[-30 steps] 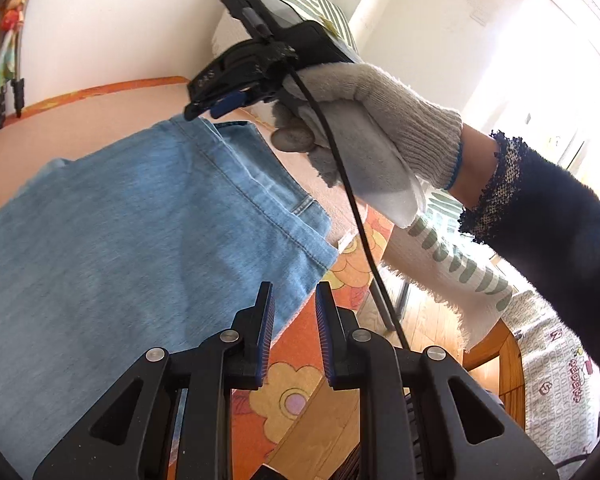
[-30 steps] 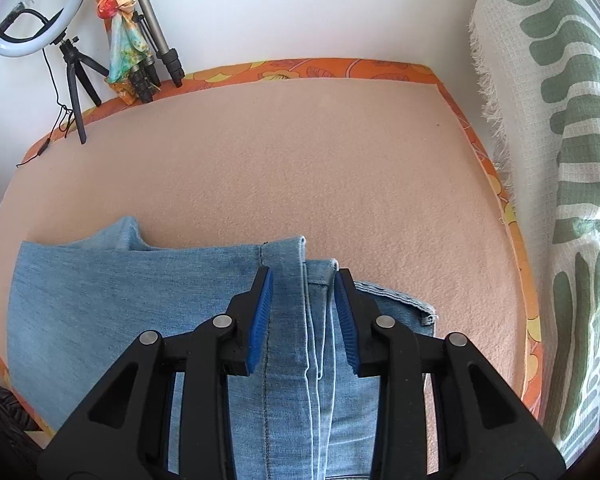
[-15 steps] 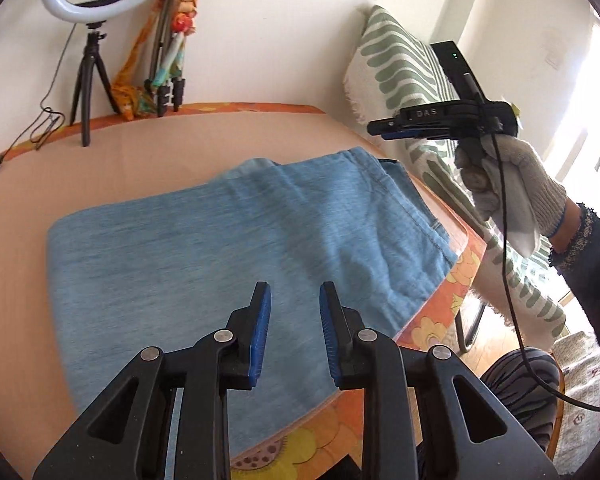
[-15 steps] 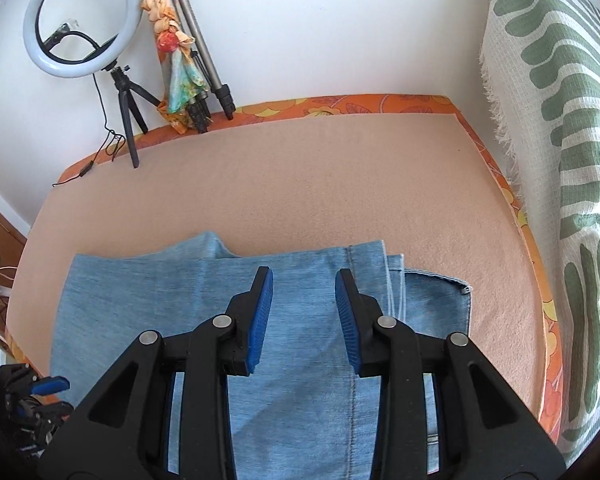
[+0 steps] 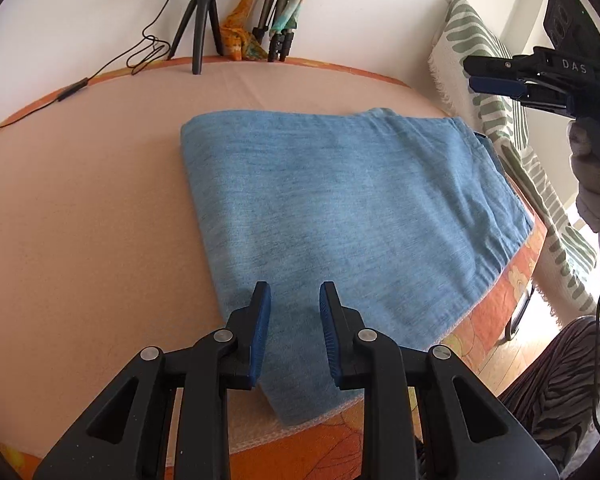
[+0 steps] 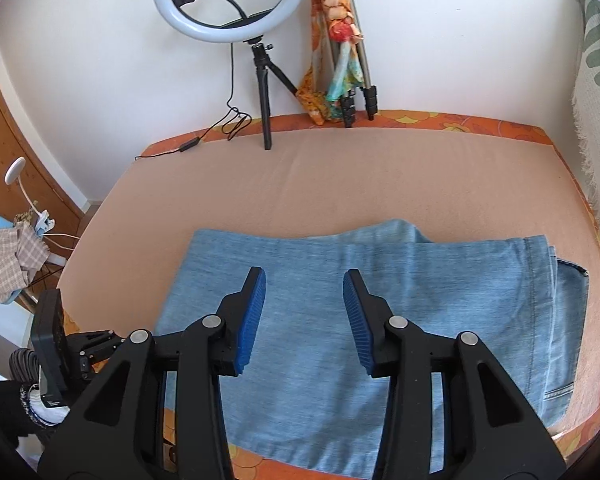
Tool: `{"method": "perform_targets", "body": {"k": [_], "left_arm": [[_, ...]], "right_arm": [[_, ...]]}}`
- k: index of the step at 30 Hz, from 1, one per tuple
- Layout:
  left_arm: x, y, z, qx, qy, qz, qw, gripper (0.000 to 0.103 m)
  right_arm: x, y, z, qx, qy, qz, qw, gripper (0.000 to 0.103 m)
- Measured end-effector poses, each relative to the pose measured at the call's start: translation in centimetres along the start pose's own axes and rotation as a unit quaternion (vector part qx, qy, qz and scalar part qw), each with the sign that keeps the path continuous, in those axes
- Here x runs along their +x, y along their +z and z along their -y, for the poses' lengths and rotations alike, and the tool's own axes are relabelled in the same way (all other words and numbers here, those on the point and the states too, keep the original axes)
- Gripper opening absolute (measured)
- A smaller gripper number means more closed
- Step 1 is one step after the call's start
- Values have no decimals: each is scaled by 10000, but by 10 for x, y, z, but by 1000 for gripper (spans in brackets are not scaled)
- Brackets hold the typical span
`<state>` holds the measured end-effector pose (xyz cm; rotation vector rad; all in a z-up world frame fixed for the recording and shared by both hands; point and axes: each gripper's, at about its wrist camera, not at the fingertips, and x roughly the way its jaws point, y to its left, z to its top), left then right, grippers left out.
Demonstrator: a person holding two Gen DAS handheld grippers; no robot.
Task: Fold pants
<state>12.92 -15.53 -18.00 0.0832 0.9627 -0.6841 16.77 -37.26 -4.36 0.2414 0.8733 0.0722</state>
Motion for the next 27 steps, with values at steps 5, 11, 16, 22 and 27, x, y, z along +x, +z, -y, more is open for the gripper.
{"method": "perform_targets", "body": {"k": [5,11,16,22,27], "left_arm": [[-6,-11,-7,-1,-46,57,10000,26],[-6,-13,-13,-134,-85,124,9998,29],[-5,-15,-17,-308,-193,202,9991,31],[-8,-17,-23,-512,-342,198,9979,38],[-10,-21,-36,-898,-575,195,9941,50]], "right_arm": [[28,-4,-49,-247,256,-322,9988,42],[77,3,-88,-545,377,-676,9955,42],[110,10,-105,-623,545,-921,9923,42],[149,14,-118,-688,579,-1320,9872,33],[184,17,-127,-739,434,-1707,9816,33]]}}
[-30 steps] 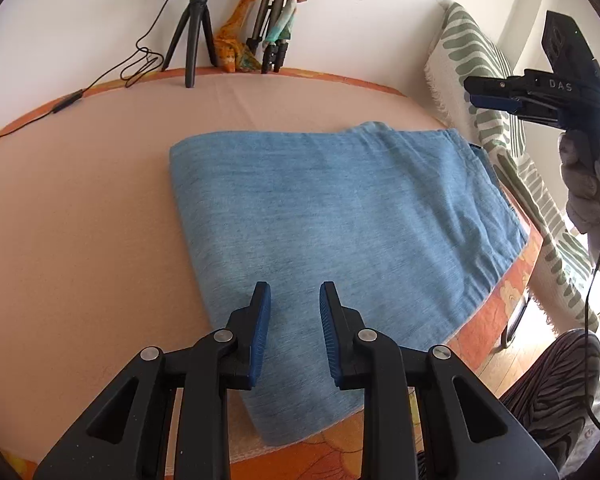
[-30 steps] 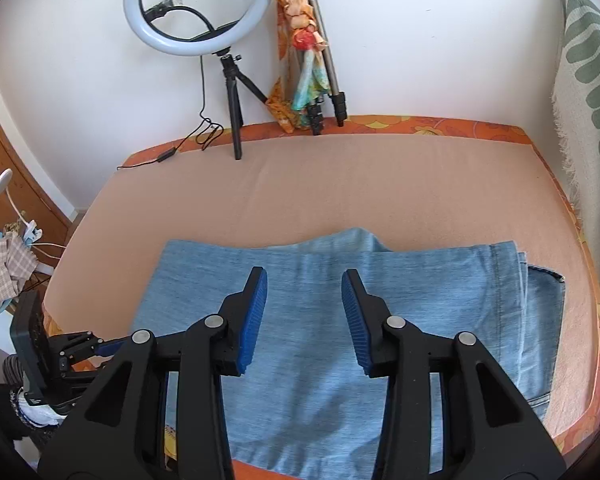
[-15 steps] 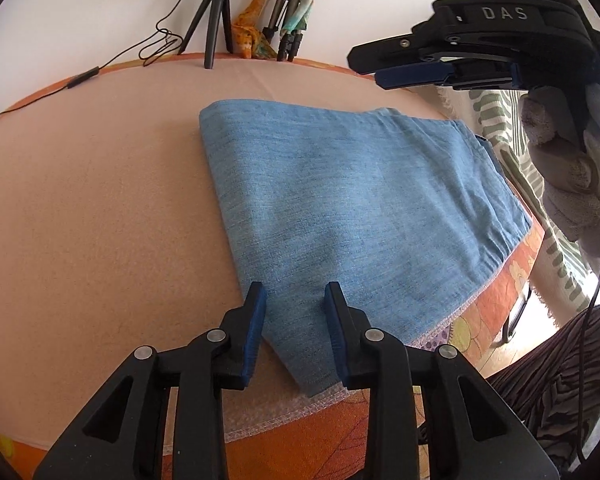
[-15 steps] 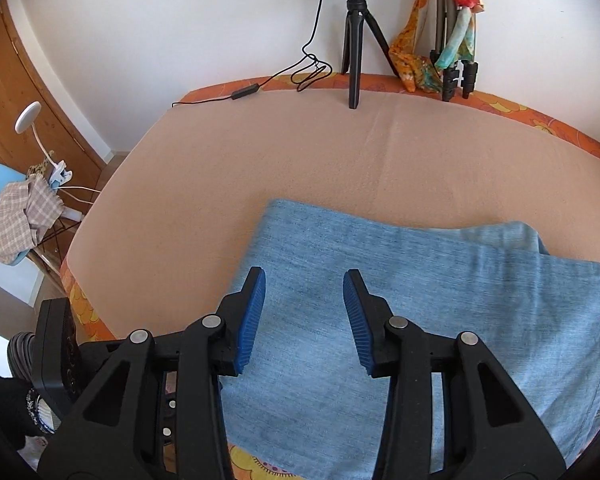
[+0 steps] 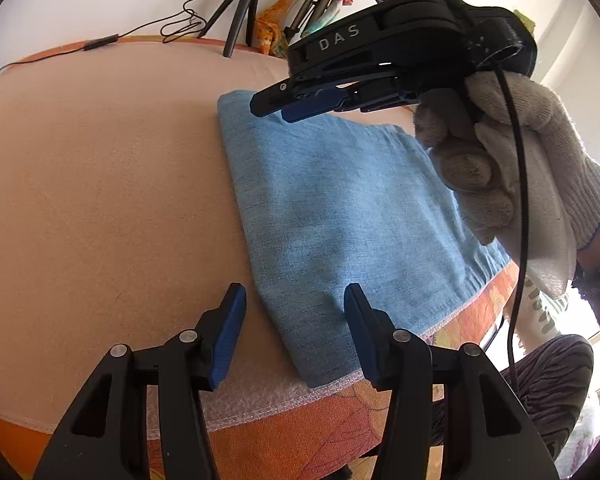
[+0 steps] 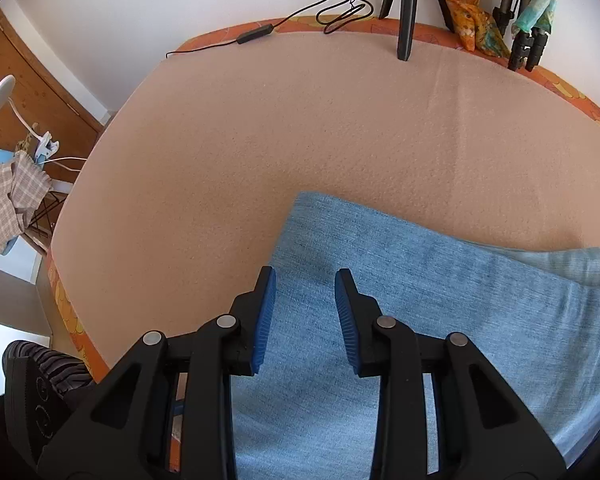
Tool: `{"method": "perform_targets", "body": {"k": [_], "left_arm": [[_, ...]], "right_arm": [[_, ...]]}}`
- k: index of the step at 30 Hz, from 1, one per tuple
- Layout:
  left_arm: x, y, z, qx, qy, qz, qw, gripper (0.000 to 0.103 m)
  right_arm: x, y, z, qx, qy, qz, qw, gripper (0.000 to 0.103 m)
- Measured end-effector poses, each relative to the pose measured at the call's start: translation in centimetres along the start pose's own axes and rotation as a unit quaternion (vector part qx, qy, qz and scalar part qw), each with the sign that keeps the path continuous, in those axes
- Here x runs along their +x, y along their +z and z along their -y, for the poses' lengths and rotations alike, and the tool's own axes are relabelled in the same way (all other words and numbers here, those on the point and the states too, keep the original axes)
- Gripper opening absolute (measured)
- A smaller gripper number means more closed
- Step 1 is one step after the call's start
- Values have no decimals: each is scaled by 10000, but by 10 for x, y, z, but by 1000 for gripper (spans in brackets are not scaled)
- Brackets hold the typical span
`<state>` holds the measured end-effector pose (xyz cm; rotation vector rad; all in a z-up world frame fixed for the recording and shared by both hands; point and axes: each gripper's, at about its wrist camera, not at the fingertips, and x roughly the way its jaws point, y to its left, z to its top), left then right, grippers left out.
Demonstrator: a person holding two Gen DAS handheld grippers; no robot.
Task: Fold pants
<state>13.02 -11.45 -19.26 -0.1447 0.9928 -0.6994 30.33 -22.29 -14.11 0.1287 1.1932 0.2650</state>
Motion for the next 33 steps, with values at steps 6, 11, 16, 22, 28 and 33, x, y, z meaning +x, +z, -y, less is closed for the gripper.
{"method": "perform_targets", "body": {"k": [6,11,16,22,28,33], "left_arm": [[-2,3,-14,-456,-359,-27,9983,50],[1,4,-10,-510,-589,-126,9969,47],[1,1,8,-263,-645,-82,9975,45],[-2,5,16,-41,-666,109,9977,41],[-4,7,24,72,-696,222,9973,41],[-6,9,28,181,-703,270,9970,41]], "right_arm": [[27,12,-9,-107,-297,-314,9990,33],[35,17,-13,-80,-356,-459,9983,33],[37,21,-15,-77,-426,-656,9969,36],[35,32,-27,-249,-698,-928,9929,43],[40,46,-48,-495,-960,-1196,9869,46],[55,44,-55,-626,-1330,-1573,9765,46]]}}
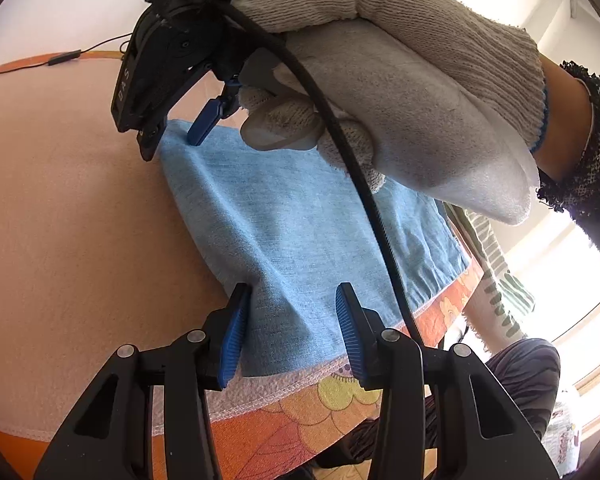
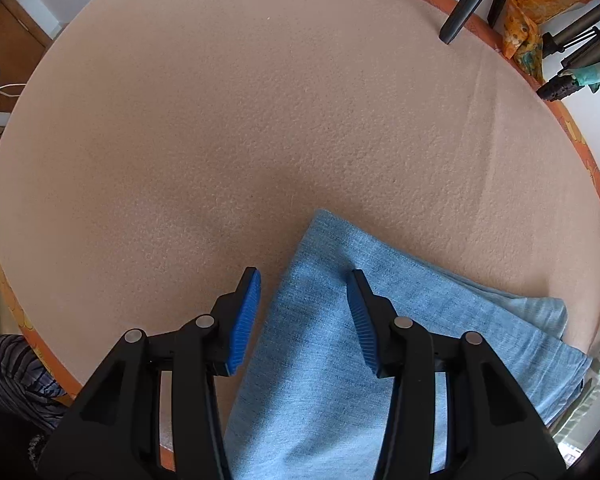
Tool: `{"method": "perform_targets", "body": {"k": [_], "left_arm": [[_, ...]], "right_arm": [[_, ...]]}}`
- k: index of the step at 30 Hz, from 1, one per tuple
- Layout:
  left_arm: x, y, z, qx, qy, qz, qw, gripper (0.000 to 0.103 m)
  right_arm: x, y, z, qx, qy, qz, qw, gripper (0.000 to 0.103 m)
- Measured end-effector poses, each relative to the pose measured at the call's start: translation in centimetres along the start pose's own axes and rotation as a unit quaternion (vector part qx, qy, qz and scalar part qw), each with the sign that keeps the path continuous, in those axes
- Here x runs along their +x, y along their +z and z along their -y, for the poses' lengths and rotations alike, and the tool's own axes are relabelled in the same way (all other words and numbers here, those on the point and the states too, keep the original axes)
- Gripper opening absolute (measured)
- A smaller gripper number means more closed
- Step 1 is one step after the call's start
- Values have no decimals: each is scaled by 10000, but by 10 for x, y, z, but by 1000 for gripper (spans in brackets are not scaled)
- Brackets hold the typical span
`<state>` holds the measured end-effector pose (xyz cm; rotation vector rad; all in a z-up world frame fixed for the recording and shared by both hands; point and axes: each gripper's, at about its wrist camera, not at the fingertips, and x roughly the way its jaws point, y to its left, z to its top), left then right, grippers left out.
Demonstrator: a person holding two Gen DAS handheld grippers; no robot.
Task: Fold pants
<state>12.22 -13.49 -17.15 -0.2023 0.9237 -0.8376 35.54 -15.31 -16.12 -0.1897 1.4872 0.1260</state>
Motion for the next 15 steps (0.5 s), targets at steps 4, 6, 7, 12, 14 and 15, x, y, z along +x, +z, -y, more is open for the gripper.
{"method": "perform_targets", "body": {"k": [4,6,7,12,14,15], "left_arm": [[2,0,2,5,-5,-7,10000,41],[6,0,6,-4,4,-24,10000,41],[6,-1,6,-2,13,-26,10000,41],[5,-1,5,45,94,-51,9999,41],[4,0,4,59,122,-51,9999,41],[4,0,5,59,132,-55,9999,41]], "right_arm": [[11,1,-14,-213,-207,-199,9994,46],[10,1,-15,-204,-205,-162,9995,46],[9,1,-15,-185,-169,-157,9996,46],[6,-1,-12,-143,-126,-76,9998,38],[4,-3,-10,-174,-150,-24,9997,28],[3,-4,-8,-146,-134,17,9998,27]]}}
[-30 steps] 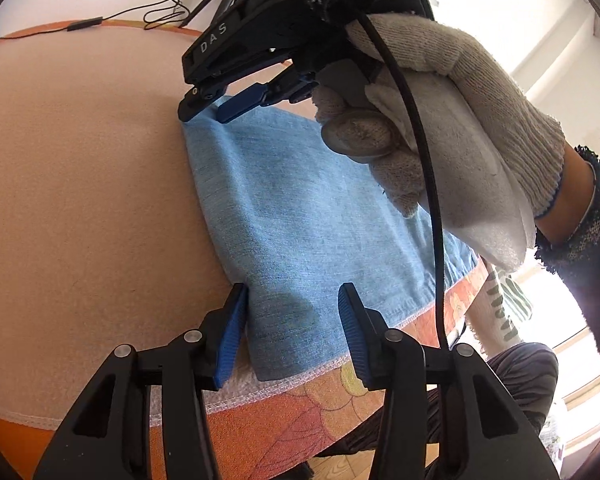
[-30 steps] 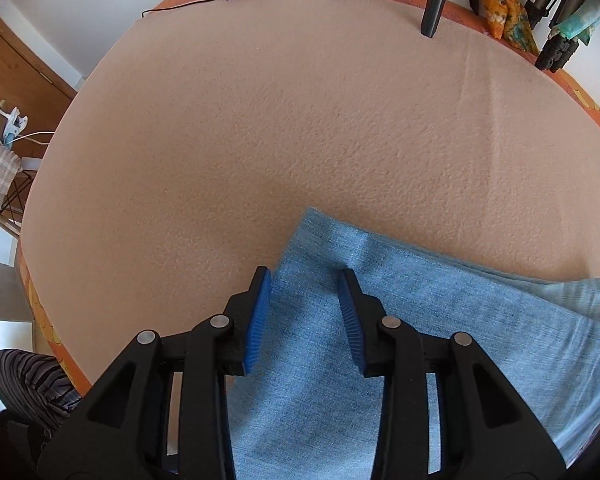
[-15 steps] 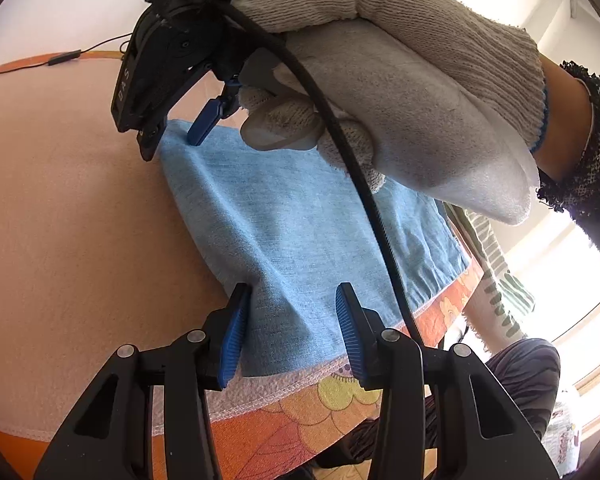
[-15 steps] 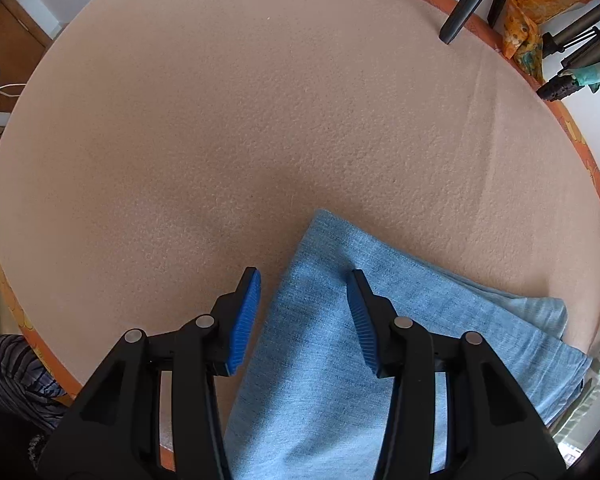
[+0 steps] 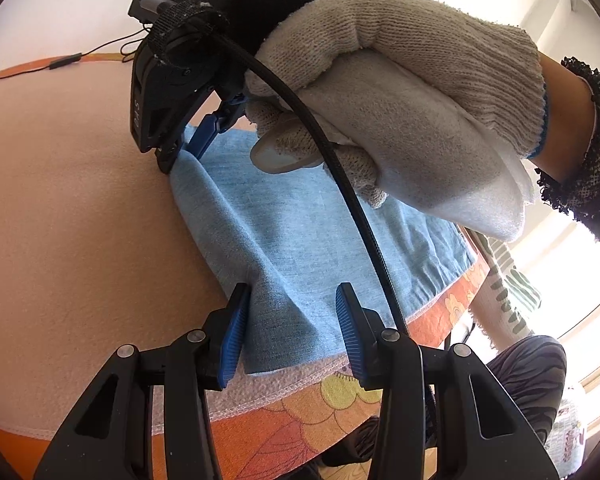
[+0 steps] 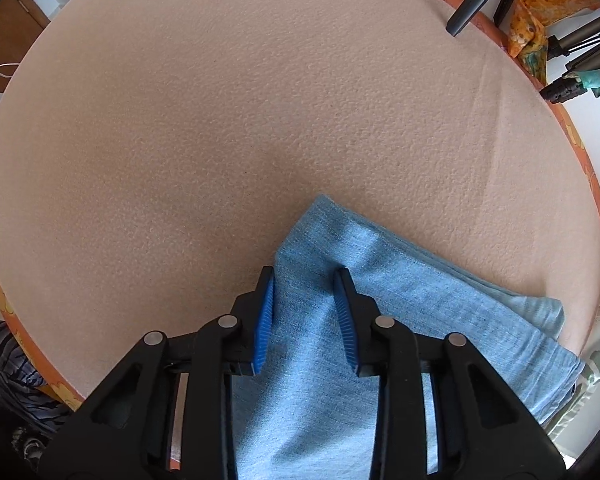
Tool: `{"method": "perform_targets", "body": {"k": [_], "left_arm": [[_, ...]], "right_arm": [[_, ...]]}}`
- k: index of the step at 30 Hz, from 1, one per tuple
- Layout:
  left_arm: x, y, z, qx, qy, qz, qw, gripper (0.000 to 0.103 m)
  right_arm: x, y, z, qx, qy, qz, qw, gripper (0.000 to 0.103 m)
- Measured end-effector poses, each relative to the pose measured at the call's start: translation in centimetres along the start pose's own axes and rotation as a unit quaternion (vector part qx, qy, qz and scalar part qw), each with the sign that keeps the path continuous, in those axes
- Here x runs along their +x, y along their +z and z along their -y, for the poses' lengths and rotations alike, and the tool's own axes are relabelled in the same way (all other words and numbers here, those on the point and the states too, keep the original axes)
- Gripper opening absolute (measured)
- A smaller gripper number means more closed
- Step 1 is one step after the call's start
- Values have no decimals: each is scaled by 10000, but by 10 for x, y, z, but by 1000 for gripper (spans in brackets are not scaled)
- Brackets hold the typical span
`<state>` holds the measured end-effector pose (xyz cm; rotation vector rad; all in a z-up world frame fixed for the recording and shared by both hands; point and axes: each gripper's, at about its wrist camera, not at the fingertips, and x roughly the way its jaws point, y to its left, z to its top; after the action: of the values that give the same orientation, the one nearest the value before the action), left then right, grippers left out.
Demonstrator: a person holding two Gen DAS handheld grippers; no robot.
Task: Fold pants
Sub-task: 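Close the right gripper on the folded edge while the left gripper grips beside it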
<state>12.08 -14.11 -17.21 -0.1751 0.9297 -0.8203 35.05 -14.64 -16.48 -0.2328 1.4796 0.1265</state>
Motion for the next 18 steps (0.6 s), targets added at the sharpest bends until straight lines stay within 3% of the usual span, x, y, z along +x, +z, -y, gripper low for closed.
{"method": "perform_targets", "body": {"k": [8,18], "left_arm": [[-1,0,-9,-160,31,-100,9998,45],[10,-3,-27,-827,-47,-337,9960,49]], "right_arm": [[-6,-19,30,288,386,364,9982,13],[-19,-36,35,603,810,753,9920,8]]}}
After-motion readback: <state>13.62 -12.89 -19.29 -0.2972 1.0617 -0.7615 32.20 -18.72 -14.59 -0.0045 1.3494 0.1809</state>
